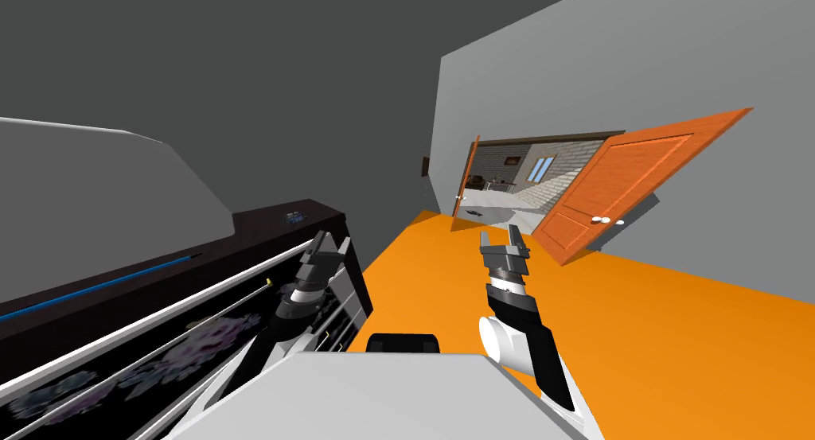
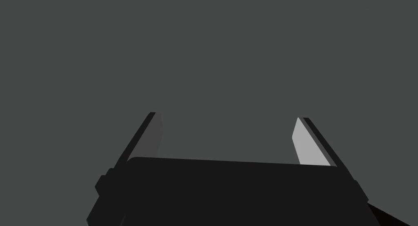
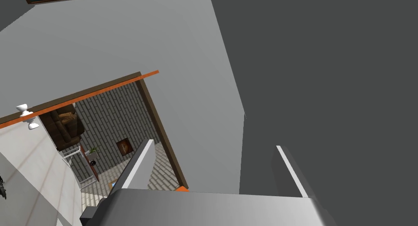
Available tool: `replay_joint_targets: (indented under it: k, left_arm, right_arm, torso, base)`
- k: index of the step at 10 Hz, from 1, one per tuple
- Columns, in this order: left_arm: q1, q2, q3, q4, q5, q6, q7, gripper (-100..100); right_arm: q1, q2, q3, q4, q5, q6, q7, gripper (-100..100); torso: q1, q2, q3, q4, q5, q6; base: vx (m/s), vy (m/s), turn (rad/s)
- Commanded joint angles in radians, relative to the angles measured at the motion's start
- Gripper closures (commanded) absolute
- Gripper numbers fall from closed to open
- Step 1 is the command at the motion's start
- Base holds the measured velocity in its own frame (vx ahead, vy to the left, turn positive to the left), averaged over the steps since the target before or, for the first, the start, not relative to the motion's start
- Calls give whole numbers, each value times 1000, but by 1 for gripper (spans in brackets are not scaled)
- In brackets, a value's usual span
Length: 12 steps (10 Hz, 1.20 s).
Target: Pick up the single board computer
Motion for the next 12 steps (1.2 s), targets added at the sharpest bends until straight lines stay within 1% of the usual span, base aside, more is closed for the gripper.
replay_joint_targets:
  k: [1, 2, 3, 4, 5, 6, 7, 8, 9, 10, 11, 12]
  left_arm:
    - [-1, 50, -22, 7, 5, -12, 3, -100]
    - [-1, 60, -22, 7, 5, -12, 3, -100]
    - [0, 100, -70, 20, 17, -36, 10, -100]
    - [0, 130, -70, 20, 17, -36, 10, -100]
    - [0, 138, -70, 20, 17, -36, 10, -100]
    - [0, 177, -119, 34, 30, -61, 17, -100]
    - [0, 210, -121, 34, 30, -61, 17, -100]
    - [0, 244, -159, 50, 44, -87, 25, -100]
    - [0, 277, -176, 50, 44, -87, 25, -100]
    - [0, 307, -176, 50, 44, -87, 25, -100]
    - [1, 339, -221, 66, 60, -115, 32, -100]
    - [1, 370, -234, 66, 60, -115, 32, -100]
  right_arm:
    - [0, 0, 0, 0, 0, 0, 0, 0]
    - [0, 0, 0, 0, 0, 0, 0, 0]
    - [0, 0, 0, 0, 0, 0, 0, 0]
    - [0, 0, 0, 0, 0, 0, 0, 0]
    - [0, 0, 0, 0, 0, 0, 0, 0]
    - [0, 0, 0, 0, 0, 0, 0, 0]
    - [0, 0, 0, 0, 0, 0, 0, 0]
    - [0, 0, 0, 0, 0, 0, 0, 0]
    - [0, 0, 0, 0, 0, 0, 0, 0]
    - [0, 0, 0, 0, 0, 0, 0, 0]
    - [0, 0, 0, 0, 0, 0, 0, 0]
    - [0, 0, 0, 0, 0, 0, 0, 0]
  torso:
    - [0, 0, 0, 0, 0, 0]
    - [0, 0, 0, 0, 0, 0]
    - [3, 1, 0, 0, 0, 0]
    - [2, 0, 0, 0, 0, 0]
    - [2, 0, 0, 0, 0, 0]
    - [4, 1, 0, 0, 1, 0]
    - [2, -1, 0, 0, 0, 0]
    - [2, -1, -1, 0, 0, 0]
    - [0, -2, -1, 0, 0, 0]
    - [0, -1, 0, 0, 0, 0]
    - [3, 1, 1, 0, 0, 0]
    - [2, 1, 0, 0, 0, 0]
  base:
    - [40, -90, 39]
    - [21, -39, 0]
    - [34, -50, 71]
    - [32, -62, 45]
    - [17, -33, -1]
    - [55, -58, 77]
    - [49, -71, 55]
    - [59, -98, 73]
    - [38, -89, 48]
    - [3, -38, 1]
    - [25, -63, 70]
    - [47, -63, 64]
